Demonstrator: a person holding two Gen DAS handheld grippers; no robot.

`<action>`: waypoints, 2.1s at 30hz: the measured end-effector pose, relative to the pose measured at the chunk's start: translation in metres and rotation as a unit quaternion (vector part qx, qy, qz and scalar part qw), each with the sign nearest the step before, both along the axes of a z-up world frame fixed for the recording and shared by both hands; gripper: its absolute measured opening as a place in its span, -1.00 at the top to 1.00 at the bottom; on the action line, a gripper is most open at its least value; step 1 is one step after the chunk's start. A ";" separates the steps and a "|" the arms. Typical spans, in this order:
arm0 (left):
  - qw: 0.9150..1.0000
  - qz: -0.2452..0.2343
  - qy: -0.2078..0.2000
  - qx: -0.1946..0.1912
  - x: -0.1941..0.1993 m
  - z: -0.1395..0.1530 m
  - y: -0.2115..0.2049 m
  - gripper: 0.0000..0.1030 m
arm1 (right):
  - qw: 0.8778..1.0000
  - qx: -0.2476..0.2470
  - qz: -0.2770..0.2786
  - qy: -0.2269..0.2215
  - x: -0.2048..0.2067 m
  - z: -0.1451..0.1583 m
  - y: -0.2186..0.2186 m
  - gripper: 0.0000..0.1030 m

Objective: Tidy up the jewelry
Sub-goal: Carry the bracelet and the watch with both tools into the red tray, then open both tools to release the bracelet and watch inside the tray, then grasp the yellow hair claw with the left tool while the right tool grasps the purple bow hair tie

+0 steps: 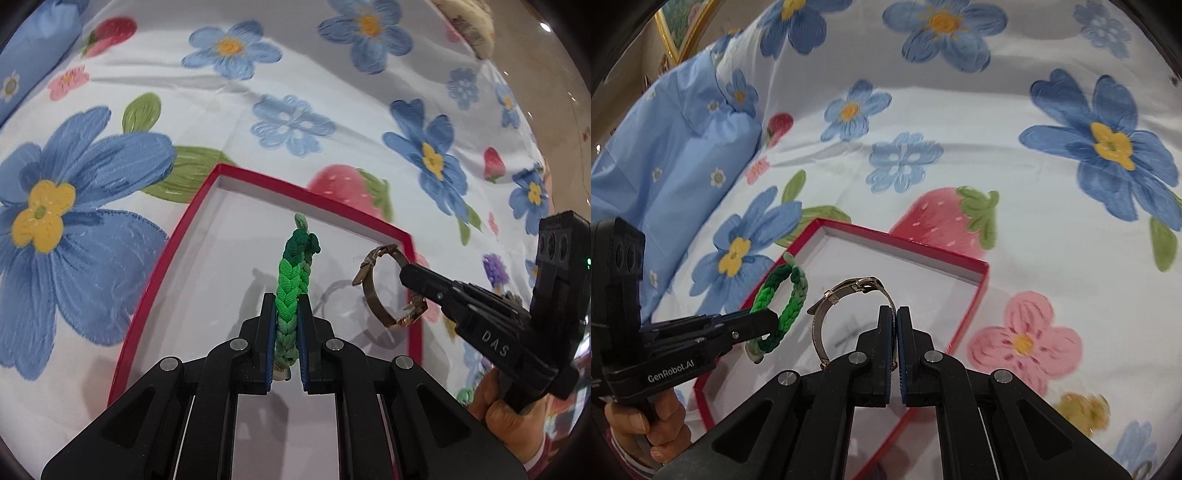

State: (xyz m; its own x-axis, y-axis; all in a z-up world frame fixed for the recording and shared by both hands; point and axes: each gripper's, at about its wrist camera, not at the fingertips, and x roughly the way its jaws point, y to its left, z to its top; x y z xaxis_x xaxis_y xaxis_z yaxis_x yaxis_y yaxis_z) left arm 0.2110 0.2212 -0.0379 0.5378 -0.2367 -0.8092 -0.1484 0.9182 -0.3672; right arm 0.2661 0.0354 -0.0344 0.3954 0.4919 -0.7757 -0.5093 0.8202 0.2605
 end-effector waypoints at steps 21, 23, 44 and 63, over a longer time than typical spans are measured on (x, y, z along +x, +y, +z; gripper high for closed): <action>0.999 0.017 0.037 0.023 0.023 -0.029 0.016 0.42 | 0.998 -0.057 0.021 0.019 0.023 -0.032 0.025 0.84; 0.999 0.018 0.038 0.034 0.022 -0.028 0.015 0.34 | 0.998 -0.053 0.019 0.020 0.023 -0.031 0.025 0.82; 0.999 0.022 -0.020 0.020 -0.042 0.027 -0.025 -0.06 | 0.998 0.040 -0.046 -0.007 -0.025 0.026 -0.075 0.30; 0.998 -0.063 -0.024 0.004 -0.082 0.038 -0.119 -0.12 | 0.990 0.034 -0.135 -0.018 -0.097 0.034 -0.210 0.24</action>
